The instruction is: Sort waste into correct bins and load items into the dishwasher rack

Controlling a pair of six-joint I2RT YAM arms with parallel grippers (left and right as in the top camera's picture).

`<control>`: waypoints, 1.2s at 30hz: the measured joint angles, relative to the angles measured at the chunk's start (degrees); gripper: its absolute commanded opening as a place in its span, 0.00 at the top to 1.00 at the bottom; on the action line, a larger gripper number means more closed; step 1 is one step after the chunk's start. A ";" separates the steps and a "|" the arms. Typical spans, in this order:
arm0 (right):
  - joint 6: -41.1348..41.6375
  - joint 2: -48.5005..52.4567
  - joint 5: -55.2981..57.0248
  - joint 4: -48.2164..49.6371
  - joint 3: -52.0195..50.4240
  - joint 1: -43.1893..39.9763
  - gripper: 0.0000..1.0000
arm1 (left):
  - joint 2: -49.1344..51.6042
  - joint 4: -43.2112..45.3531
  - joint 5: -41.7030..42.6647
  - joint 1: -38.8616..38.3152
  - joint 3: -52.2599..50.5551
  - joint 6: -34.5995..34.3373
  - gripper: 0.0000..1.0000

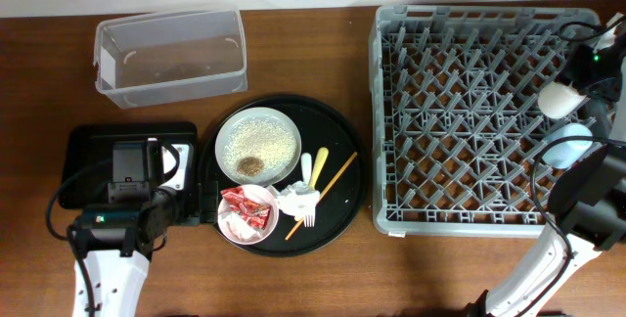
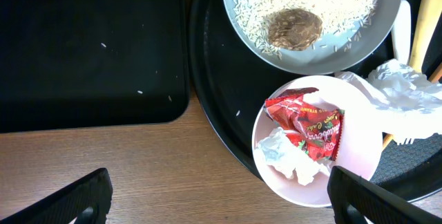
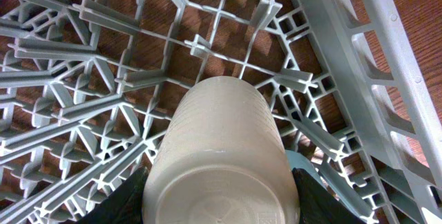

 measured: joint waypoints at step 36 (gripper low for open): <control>0.55 -2.80 -7.30 0.92 -14.23 40.41 0.71 | 0.00 0.00 -0.02 0.00 0.00 0.00 0.01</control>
